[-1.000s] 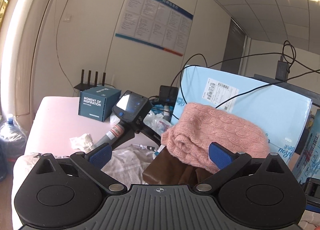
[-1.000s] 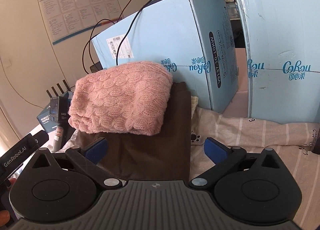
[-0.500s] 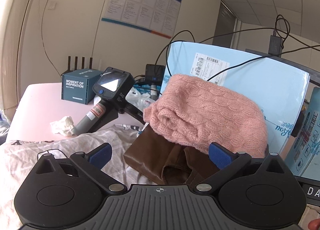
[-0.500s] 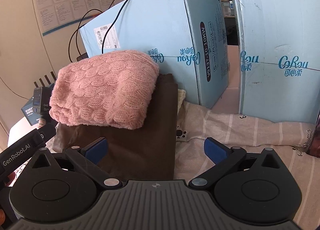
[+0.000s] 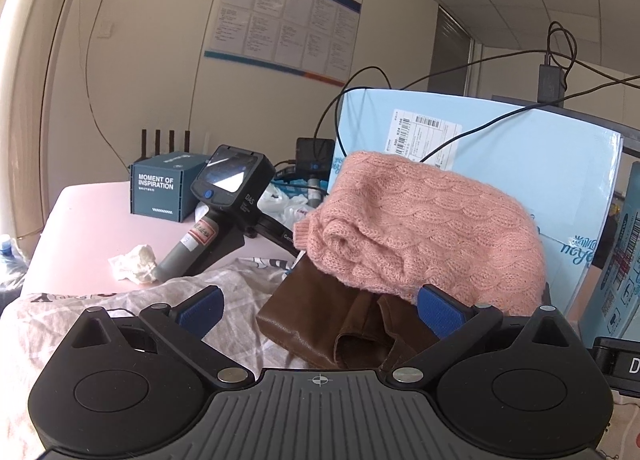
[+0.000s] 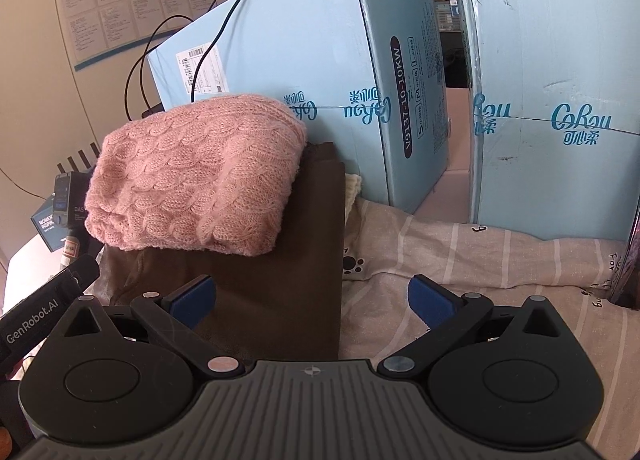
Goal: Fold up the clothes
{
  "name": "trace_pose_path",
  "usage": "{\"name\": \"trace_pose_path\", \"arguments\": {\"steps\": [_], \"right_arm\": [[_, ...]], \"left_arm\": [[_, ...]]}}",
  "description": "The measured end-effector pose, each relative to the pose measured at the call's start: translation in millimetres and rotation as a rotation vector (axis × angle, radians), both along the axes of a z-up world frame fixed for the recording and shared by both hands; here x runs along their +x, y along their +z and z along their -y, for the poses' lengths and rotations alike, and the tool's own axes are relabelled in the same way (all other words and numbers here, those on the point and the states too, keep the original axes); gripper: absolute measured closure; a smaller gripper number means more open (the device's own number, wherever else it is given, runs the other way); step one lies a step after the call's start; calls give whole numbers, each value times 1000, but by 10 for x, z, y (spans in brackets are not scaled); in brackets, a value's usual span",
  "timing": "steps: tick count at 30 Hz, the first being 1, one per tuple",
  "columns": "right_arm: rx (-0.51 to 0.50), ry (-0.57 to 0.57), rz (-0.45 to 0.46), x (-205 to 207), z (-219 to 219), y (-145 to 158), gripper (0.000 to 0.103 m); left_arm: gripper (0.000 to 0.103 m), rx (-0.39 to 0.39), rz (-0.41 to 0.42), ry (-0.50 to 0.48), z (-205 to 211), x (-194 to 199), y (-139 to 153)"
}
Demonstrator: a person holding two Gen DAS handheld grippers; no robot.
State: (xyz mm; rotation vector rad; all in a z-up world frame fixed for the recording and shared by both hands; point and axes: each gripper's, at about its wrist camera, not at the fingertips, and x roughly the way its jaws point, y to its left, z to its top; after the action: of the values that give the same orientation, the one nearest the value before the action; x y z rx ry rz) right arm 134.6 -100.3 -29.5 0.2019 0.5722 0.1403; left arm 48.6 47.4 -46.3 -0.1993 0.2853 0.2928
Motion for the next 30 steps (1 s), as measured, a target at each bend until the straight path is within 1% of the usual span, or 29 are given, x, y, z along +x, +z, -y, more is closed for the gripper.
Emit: {"name": "trace_pose_path", "arguments": {"steps": [12,23,30], "right_arm": [[1,-2,12,-10,13,18,0],[-5,-8,2,8,14,-1,0],[-6,-9,15,-1,12,11,0]], "left_arm": [[0,18,25,3,20,-26,12],[0,11,30,-5,6,-30,12],[0,13,30,-19,12,-42,28]]}}
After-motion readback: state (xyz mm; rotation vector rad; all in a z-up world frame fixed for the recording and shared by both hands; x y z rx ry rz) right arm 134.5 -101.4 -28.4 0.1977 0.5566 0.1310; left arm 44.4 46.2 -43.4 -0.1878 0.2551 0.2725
